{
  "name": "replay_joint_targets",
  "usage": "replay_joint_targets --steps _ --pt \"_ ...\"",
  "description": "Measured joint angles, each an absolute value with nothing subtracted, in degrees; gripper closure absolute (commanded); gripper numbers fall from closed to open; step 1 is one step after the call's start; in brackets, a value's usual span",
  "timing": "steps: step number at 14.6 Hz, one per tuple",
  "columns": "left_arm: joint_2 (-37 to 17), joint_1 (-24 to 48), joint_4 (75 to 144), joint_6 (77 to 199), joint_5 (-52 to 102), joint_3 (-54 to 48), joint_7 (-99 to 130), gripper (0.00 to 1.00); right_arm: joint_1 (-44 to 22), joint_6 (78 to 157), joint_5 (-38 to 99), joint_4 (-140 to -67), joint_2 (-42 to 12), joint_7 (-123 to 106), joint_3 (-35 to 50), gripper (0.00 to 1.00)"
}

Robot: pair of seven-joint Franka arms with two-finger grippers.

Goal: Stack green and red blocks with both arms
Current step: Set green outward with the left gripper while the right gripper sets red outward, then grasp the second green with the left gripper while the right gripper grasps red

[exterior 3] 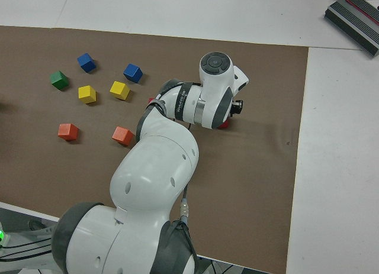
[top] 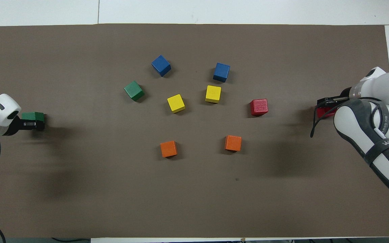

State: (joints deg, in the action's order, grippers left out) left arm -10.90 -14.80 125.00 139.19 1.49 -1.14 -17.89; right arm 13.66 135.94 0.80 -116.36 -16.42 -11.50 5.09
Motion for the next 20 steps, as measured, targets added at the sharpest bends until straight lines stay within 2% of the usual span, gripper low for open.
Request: replay_joint_targets --steps 3,6,10,12,16,20 --pt "-10.89 -14.80 124.80 139.19 1.49 -1.14 -17.94 0.00 13.64 135.04 0.78 -115.60 -16.09 -11.50 5.16 0.00" --pt "-10.85 -14.66 123.11 138.03 1.49 -1.35 -17.97 0.00 13.12 126.88 0.78 -110.79 -14.63 -11.41 5.53 0.00" --pt "-11.04 -10.17 110.60 124.75 1.56 -2.01 -12.43 0.00 7.92 116.38 0.84 -101.75 -12.32 -5.60 5.86 0.00" --pt "-11.84 -4.40 106.47 122.53 1.58 -2.18 -4.04 0.00 3.57 115.73 0.85 -99.96 -12.30 1.45 6.00 0.00" --pt "-13.65 7.49 104.81 122.91 1.56 -2.41 22.49 0.00 -3.84 116.31 0.85 -100.03 -13.08 14.29 6.15 0.00" --pt "-14.37 12.43 104.46 123.82 1.52 -2.32 40.96 0.00 -5.93 119.80 0.83 -102.51 -13.91 19.46 6.13 0.00"
